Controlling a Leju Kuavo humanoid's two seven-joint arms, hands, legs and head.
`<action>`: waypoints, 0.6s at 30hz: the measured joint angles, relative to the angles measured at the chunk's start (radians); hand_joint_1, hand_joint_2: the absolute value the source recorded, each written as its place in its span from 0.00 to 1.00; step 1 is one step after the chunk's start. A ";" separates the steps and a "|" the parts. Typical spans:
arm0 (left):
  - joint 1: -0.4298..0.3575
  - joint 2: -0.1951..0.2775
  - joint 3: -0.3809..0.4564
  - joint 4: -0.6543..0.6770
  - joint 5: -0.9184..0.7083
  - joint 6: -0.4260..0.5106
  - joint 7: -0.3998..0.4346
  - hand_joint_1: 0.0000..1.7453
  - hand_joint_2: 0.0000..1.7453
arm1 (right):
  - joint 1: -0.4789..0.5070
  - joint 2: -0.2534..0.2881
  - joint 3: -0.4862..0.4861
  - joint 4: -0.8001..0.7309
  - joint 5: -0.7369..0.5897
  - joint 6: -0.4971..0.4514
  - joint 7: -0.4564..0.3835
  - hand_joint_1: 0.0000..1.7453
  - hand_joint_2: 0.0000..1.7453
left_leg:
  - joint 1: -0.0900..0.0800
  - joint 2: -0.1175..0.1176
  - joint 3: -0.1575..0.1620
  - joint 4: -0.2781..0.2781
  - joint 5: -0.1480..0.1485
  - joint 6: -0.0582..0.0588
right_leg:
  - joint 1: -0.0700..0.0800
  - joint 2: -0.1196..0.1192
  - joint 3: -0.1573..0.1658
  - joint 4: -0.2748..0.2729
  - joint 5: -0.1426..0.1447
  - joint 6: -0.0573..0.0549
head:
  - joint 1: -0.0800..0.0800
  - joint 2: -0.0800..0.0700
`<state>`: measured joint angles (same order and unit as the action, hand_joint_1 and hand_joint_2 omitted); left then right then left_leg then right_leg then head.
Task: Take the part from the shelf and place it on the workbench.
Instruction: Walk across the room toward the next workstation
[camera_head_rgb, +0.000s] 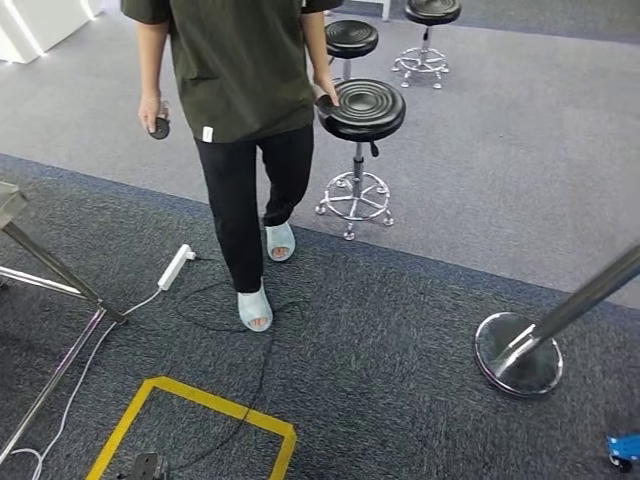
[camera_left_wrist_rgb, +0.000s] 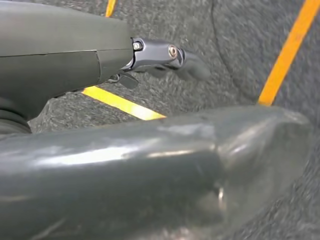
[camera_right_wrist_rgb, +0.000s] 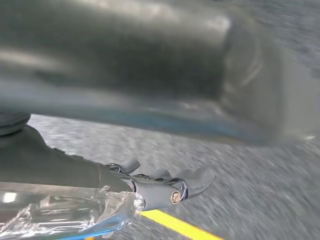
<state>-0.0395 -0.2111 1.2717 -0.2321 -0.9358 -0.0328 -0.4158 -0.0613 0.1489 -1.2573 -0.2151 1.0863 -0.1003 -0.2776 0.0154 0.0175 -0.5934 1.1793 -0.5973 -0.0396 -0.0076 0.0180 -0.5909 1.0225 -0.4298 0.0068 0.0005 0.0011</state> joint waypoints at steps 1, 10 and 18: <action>0.001 0.000 0.001 0.001 -0.002 -0.003 -0.001 0.00 0.00 | -0.003 -0.001 0.000 0.000 -0.001 0.001 -0.007 0.00 0.00 | -0.001 -0.008 -0.031 0.061 -0.020 0.003 | 0.002 0.015 -0.002 0.000 0.001 -0.002 | 0.000 0.000; -0.004 0.001 0.002 0.006 -0.004 -0.006 -0.004 0.00 0.00 | 0.001 -0.006 -0.004 0.000 -0.001 0.003 -0.014 0.00 0.00 | -0.003 -0.109 0.066 -0.192 0.126 0.025 | -0.004 0.143 -0.027 0.000 0.020 0.032 | 0.001 0.000; -0.001 0.001 0.006 0.007 0.005 -0.024 -0.051 0.00 0.00 | 0.003 -0.013 -0.005 0.000 0.030 -0.017 -0.009 0.00 0.00 | -0.010 0.018 0.075 -0.204 0.130 0.049 | -0.004 -0.012 -0.157 0.279 -0.112 0.059 | 0.010 0.000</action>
<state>-0.0408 -0.2104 1.2781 -0.2249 -0.9309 -0.0566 -0.4671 -0.0585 0.1356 -1.2628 -0.2152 1.1166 -0.1172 -0.2865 0.0055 0.0360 -0.5183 0.9750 -0.4677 0.0092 -0.0117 0.0055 -0.7478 1.3019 -0.5421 0.0658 0.0104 0.0011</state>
